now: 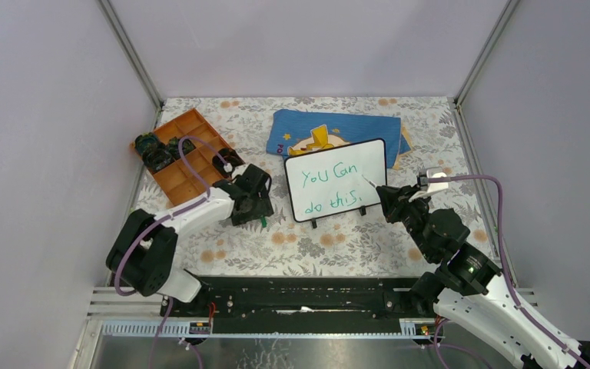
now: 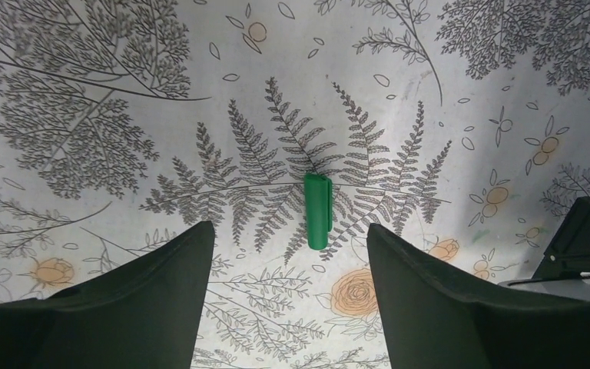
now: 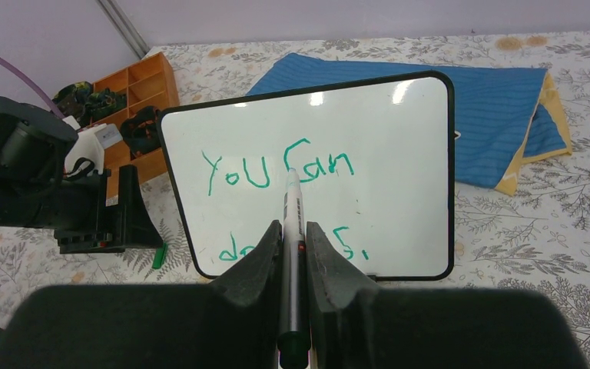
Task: Write a sentence on the whiteboard
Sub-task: Close the whiteboard marker at the center of the board.
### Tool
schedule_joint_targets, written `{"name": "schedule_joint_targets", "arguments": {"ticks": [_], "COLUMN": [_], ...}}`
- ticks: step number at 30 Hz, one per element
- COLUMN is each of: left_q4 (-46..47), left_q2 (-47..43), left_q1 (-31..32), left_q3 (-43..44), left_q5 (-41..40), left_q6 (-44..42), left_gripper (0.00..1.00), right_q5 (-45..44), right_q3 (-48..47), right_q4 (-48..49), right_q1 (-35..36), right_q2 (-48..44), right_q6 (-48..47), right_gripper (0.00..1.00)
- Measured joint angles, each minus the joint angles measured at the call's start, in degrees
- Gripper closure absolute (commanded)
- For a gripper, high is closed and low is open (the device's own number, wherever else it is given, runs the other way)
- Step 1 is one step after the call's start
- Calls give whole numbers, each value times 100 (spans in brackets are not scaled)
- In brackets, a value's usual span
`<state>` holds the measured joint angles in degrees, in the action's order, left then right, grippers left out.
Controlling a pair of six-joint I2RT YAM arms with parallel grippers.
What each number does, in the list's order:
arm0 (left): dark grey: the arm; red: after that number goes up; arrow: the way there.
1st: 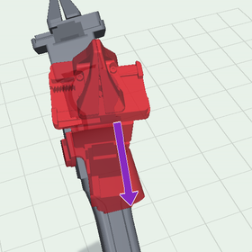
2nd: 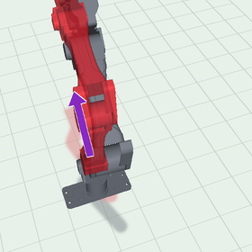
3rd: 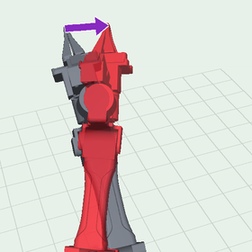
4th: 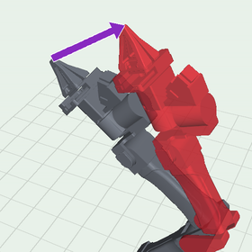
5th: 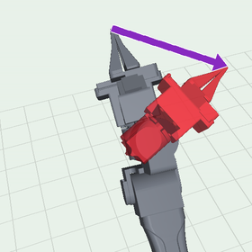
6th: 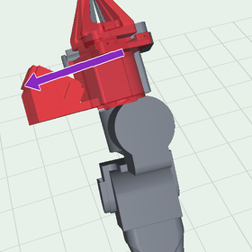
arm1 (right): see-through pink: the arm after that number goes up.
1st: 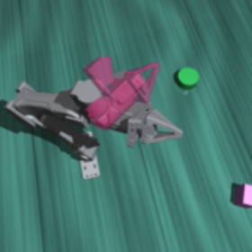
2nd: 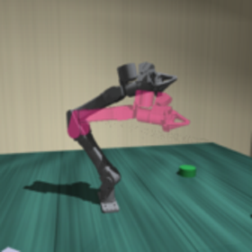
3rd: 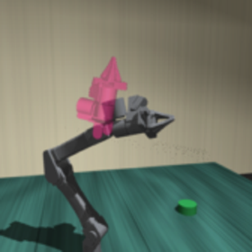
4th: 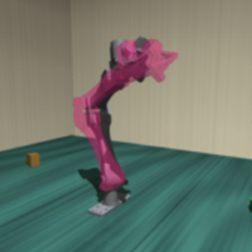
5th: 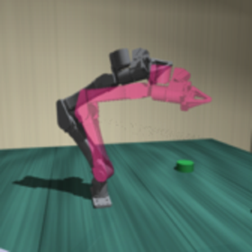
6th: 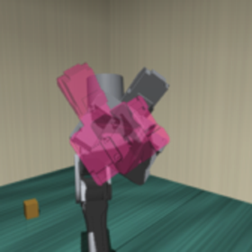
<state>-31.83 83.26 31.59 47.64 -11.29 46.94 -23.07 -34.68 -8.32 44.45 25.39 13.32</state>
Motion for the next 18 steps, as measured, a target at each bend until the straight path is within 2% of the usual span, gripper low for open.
{"name": "schedule_joint_targets", "arguments": {"ticks": [18], "left_q4": [-264], "left_q2": [1108], "left_q1": [107], "left_q3": [654], "left_q5": [35], "left_q6": [299], "left_gripper": [35], "right_q5": [-2], "right_q3": [35], "right_q4": [0], "right_q1": [0], "right_q2": [-28], "right_q6": [2], "right_gripper": [100]}}
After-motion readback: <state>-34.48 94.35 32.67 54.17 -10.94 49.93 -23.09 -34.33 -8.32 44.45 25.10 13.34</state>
